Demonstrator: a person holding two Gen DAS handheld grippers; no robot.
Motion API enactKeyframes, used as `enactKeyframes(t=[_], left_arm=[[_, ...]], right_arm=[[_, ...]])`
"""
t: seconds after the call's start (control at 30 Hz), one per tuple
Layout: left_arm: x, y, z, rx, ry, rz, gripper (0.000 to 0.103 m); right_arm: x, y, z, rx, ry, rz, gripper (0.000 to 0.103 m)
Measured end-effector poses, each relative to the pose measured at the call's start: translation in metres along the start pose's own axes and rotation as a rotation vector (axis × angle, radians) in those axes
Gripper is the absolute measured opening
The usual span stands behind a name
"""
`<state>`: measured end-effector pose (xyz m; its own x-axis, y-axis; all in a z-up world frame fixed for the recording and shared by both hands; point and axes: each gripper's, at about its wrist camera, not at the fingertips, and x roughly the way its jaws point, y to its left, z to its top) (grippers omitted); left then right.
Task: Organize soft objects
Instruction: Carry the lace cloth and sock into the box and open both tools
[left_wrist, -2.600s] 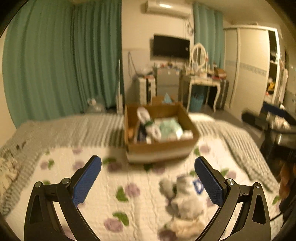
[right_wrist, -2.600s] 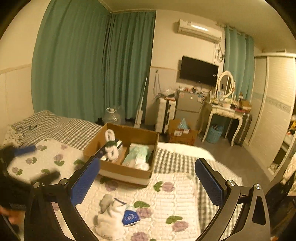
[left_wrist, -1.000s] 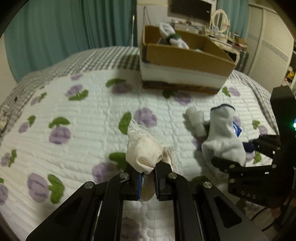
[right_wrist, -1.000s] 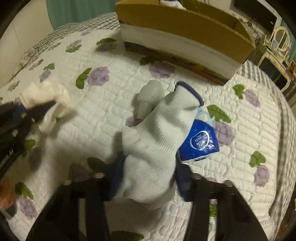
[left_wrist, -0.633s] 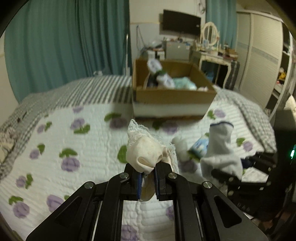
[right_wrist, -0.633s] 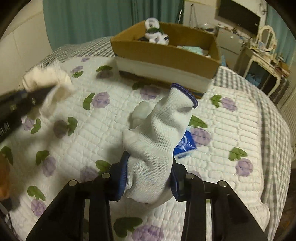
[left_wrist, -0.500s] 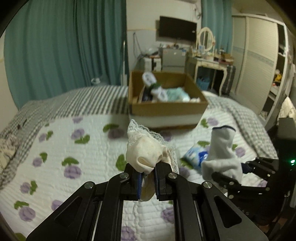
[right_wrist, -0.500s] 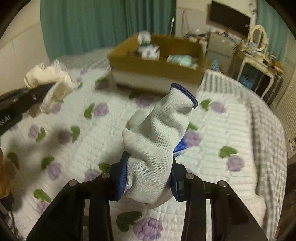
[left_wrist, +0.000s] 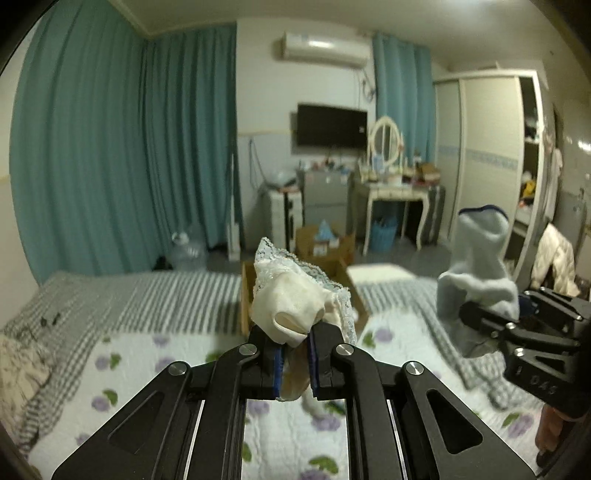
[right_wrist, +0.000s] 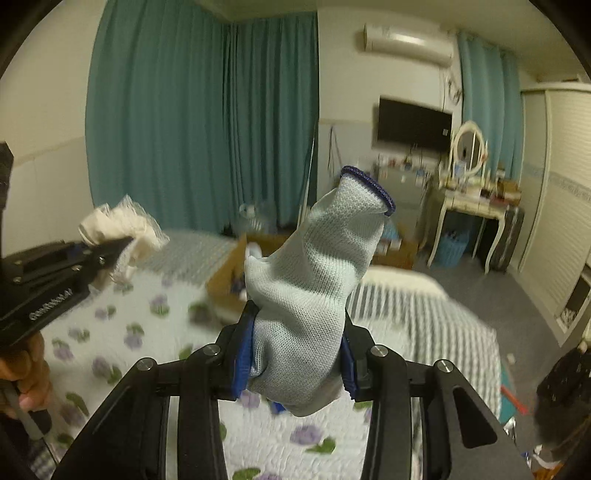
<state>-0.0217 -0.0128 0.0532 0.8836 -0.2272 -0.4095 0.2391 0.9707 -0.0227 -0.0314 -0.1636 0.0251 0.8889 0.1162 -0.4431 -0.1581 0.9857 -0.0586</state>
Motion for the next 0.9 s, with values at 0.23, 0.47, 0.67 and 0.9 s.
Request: enactKeyframes(t=[0.23, 0.47, 0.67, 0.9], left_arm=[[-0.004, 0.006, 0.038, -0.008, -0.1, -0.025, 0.01], [0.015, 0.02, 0.063, -0.021, -0.159, -0.035, 0.01], [0.053, 0.034, 0.072, -0.045, -0.166, -0.024, 0.01], [0.125, 0.055, 0.056, -0.083, -0.083, 0.001, 0.01]], right_arm=[[-0.027, 0.002, 0.049, -0.019, -0.157, -0.01, 0.039], [-0.009, 0.011, 0.078, -0.033, -0.246, -0.014, 0.039], [0.032, 0.015, 0.091, -0.045, -0.271, -0.018, 0.04], [0.103, 0.01, 0.089, -0.046, -0.241, -0.017, 0.04]])
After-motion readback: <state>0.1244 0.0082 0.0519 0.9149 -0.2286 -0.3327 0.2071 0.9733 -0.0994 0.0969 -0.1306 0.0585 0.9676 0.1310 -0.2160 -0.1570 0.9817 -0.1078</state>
